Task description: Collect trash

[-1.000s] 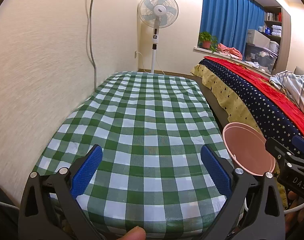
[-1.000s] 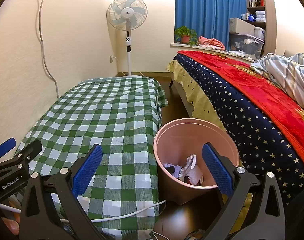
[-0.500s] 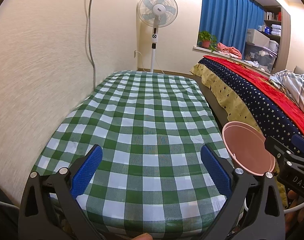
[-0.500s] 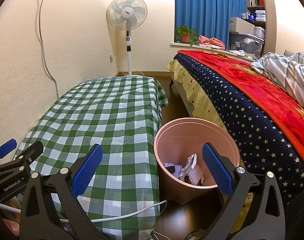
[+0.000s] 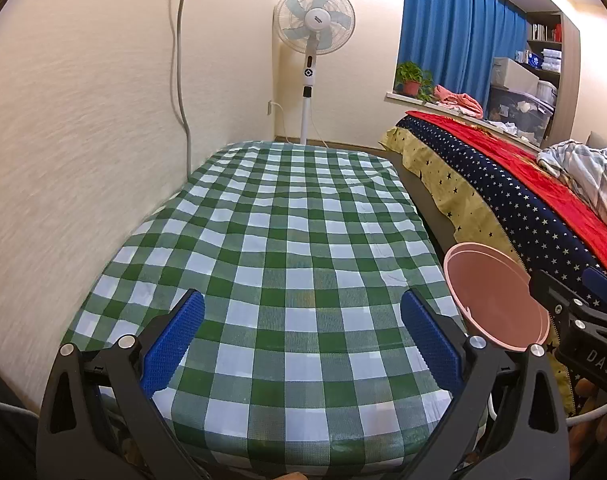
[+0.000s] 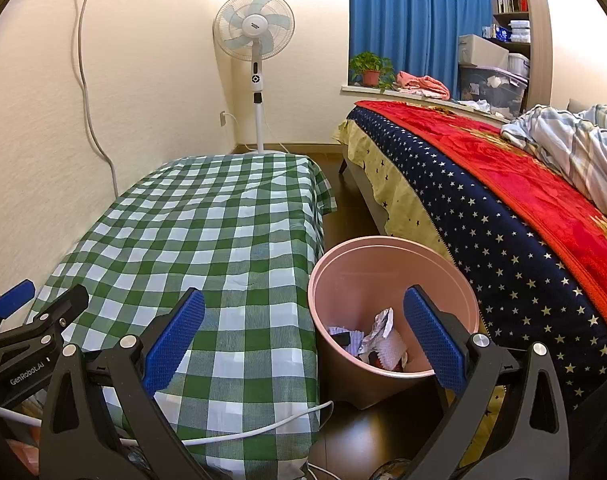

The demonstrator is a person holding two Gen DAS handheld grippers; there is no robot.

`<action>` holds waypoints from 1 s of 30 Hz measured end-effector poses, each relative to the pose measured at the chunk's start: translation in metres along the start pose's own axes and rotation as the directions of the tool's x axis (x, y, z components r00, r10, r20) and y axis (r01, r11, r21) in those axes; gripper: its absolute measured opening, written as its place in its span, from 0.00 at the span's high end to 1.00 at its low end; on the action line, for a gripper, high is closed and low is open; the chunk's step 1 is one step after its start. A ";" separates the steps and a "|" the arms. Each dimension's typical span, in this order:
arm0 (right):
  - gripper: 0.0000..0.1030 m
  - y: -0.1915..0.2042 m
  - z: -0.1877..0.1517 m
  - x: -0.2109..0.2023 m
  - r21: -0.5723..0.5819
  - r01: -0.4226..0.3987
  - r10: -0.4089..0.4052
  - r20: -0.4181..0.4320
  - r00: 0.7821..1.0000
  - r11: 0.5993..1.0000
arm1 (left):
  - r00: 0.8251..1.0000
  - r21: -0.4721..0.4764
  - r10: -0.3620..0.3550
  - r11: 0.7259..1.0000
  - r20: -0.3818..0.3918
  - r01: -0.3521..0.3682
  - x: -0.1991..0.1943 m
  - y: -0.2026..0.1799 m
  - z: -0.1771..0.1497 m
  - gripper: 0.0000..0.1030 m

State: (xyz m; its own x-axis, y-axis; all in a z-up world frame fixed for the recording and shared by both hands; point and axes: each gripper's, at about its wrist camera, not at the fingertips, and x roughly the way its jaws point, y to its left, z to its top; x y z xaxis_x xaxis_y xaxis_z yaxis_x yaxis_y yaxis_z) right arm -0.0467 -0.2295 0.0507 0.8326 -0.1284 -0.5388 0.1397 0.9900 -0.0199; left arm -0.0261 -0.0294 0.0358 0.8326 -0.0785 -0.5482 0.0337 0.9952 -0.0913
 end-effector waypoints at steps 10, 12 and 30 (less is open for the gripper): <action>0.05 0.000 0.000 0.000 0.001 0.000 0.000 0.000 1.000 1.000 | 1.000 0.008 -0.006 1.000 -0.001 0.006 0.000 -0.002 0.000 0.08; 0.05 0.000 0.000 0.000 0.002 -0.001 0.001 -0.001 1.000 1.000 | 1.000 0.007 -0.006 1.000 -0.002 0.006 0.000 -0.002 0.000 0.08; 0.05 0.000 0.000 0.000 0.001 0.000 0.000 -0.001 1.000 1.000 | 1.000 0.003 -0.001 1.000 -0.016 0.001 0.002 -0.002 0.001 0.08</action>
State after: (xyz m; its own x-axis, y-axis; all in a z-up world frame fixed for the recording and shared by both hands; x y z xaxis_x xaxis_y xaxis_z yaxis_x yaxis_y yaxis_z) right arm -0.0469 -0.2299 0.0502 0.8324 -0.1279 -0.5393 0.1399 0.9900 -0.0189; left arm -0.0243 -0.0316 0.0357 0.8236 -0.0808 -0.5614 0.0367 0.9953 -0.0893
